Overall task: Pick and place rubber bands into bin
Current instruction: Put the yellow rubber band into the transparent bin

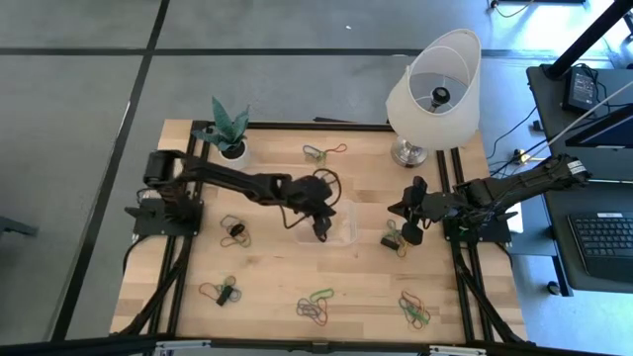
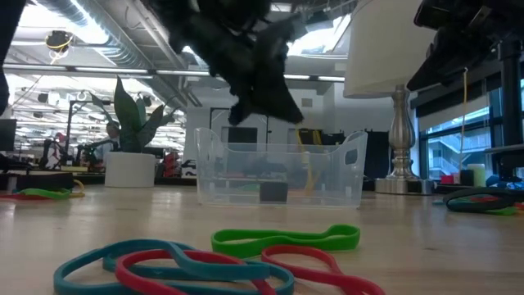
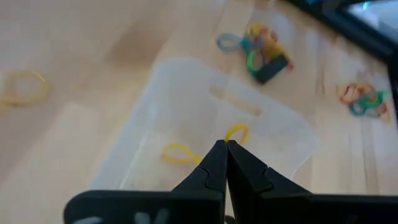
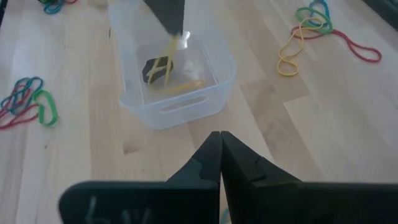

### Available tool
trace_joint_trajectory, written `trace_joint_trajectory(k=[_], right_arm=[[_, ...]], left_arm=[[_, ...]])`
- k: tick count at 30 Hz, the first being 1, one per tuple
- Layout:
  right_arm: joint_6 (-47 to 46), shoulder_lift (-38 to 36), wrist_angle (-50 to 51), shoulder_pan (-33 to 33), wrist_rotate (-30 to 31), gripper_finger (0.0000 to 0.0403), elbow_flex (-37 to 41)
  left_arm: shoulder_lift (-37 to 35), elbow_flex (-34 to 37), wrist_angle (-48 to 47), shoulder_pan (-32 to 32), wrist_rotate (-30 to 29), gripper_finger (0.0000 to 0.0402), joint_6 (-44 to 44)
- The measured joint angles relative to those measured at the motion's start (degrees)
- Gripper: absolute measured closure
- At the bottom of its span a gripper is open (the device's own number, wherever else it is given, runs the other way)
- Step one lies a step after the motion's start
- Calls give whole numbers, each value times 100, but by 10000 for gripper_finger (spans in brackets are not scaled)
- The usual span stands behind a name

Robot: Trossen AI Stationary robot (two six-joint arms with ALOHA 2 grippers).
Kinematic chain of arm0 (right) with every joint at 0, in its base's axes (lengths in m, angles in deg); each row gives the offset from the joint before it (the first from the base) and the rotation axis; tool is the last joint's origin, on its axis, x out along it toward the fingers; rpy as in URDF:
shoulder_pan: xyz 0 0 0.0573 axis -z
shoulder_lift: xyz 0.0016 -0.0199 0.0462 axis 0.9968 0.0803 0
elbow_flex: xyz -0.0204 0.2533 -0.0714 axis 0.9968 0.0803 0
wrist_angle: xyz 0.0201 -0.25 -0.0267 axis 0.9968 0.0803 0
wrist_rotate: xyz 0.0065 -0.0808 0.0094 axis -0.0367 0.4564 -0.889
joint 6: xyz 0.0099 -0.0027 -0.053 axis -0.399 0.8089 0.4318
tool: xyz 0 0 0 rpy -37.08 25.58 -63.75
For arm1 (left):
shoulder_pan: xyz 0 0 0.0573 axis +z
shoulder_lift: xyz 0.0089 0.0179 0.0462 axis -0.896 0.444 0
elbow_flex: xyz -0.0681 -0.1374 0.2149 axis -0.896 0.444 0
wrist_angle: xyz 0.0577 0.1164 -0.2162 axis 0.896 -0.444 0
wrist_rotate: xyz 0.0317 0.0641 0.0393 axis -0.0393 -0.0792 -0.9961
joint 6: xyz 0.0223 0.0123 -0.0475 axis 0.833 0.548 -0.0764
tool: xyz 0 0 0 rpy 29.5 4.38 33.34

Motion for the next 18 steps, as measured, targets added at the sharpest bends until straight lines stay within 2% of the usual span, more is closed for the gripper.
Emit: trace_joint_trajectory(k=[3,12,16,18], right_arm=[[136,0,-2,-2,2,393,0],[149,0,31,0,2,393,0],[133,22,44,0,2,393,2],[118,38,49,0,2,393,2]], left_arm=[[335,-457,-654,-20,83,400,22],[1446,-2560,-3965,-77,81,400,819],[1848,-3148,-4756,-172,29,399,968],[1970,-3261,-4827,-201,-4,398,966]])
